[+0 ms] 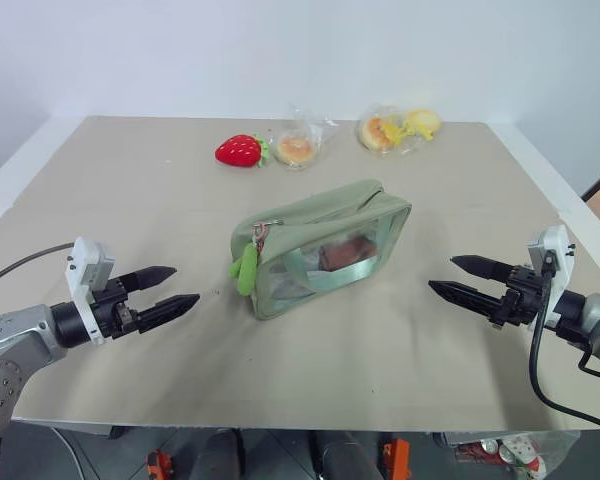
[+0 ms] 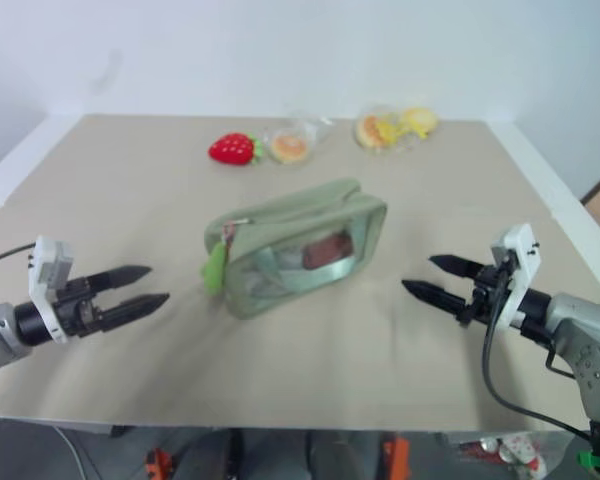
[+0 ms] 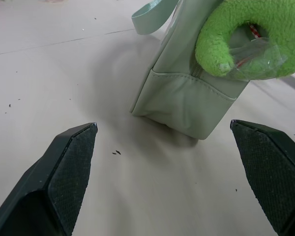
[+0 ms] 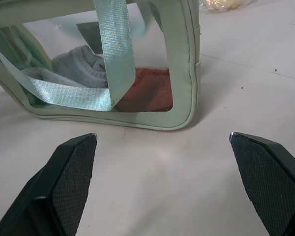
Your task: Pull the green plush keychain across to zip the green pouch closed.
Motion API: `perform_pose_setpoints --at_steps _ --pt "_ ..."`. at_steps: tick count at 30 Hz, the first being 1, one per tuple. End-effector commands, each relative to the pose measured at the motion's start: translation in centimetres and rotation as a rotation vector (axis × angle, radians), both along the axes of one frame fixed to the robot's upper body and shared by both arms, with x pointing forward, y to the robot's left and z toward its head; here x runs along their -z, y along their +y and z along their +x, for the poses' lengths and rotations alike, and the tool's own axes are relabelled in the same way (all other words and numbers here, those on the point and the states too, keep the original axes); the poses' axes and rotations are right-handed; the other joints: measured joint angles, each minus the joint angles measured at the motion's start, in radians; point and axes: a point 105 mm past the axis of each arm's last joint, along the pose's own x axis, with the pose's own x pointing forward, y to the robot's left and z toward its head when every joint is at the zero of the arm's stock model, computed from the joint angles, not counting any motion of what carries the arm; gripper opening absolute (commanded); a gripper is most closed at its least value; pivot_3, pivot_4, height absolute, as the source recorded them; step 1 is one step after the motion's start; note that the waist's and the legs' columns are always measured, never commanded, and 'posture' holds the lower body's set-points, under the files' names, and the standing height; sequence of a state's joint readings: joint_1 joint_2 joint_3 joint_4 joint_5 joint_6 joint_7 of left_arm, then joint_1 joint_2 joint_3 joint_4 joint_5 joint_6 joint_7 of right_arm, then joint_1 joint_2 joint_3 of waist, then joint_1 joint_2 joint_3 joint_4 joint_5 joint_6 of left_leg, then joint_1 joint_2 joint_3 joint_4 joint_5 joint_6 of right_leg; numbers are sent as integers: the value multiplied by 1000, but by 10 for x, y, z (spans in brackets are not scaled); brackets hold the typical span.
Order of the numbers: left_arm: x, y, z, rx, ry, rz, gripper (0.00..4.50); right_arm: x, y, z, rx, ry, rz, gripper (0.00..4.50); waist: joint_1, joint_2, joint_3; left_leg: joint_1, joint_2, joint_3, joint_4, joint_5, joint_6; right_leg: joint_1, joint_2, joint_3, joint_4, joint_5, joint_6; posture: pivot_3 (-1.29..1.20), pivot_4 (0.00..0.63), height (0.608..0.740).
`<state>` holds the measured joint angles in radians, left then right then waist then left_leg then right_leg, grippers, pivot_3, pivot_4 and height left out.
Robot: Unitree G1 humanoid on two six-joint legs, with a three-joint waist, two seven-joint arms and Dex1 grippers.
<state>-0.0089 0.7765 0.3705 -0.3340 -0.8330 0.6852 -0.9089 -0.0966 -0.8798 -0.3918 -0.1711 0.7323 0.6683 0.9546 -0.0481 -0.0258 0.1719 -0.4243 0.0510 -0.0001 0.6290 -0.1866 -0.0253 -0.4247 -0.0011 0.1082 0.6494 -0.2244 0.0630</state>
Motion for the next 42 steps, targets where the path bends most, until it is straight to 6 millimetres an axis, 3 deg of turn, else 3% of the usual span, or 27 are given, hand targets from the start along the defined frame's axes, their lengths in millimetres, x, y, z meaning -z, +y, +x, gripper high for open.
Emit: perform_pose_setpoints --at_steps 1,6,13,17,22,26,32,42 --pt "-7 1 -3 6 -22 19 4500 -14 7 1 -28 -51 -17 4490 0 0 0 0 0 0 0 0 0 0 0 0 0 0 0 0 150 740" --pt "-18 17 3 -30 -28 37 4500 -27 8 8 -42 -91 -51 4490 -2 -1 1 0 1 0 0 0 0 -1 1 0 0 0 0 0 150 740" --pt "-78 54 38 -152 -186 -27 4500 -84 24 19 -135 -269 -101 4490 -1 -1 2 0 0 0 1 0 0 -1 0 0 0 0 0 0 150 740" --pt "-113 21 44 -11 -291 -52 4500 -112 56 17 -311 -355 -165 4490 0 -2 4 -1 0 0 1 0 0 -1 0 -1 0 0 0 0 150 740" --pt "-125 -32 31 255 -348 13 4500 -112 93 5 -592 -382 -298 4490 0 -2 4 -3 0 0 -1 -2 -2 -2 0 -1 0 0 3 0 150 740" --pt "-131 -56 16 413 -374 35 4500 -106 111 1 -752 -387 -414 4490 0 -2 5 -4 0 -1 -1 -3 -4 -3 1 -1 1 -2 3 0 150 740" --pt "-133 -66 -1 546 -384 72 4500 -103 122 1 -921 -389 -539 4490 -1 -2 5 -7 0 -1 -1 -3 -4 -8 1 -1 2 -2 3 0 150 740" --pt "-128 -61 -5 530 -380 70 4500 -104 137 23 -1016 -425 -653 4490 -1 -2 8 -7 1 0 7 -3 -4 -11 2 0 14 -3 3 0 150 740"
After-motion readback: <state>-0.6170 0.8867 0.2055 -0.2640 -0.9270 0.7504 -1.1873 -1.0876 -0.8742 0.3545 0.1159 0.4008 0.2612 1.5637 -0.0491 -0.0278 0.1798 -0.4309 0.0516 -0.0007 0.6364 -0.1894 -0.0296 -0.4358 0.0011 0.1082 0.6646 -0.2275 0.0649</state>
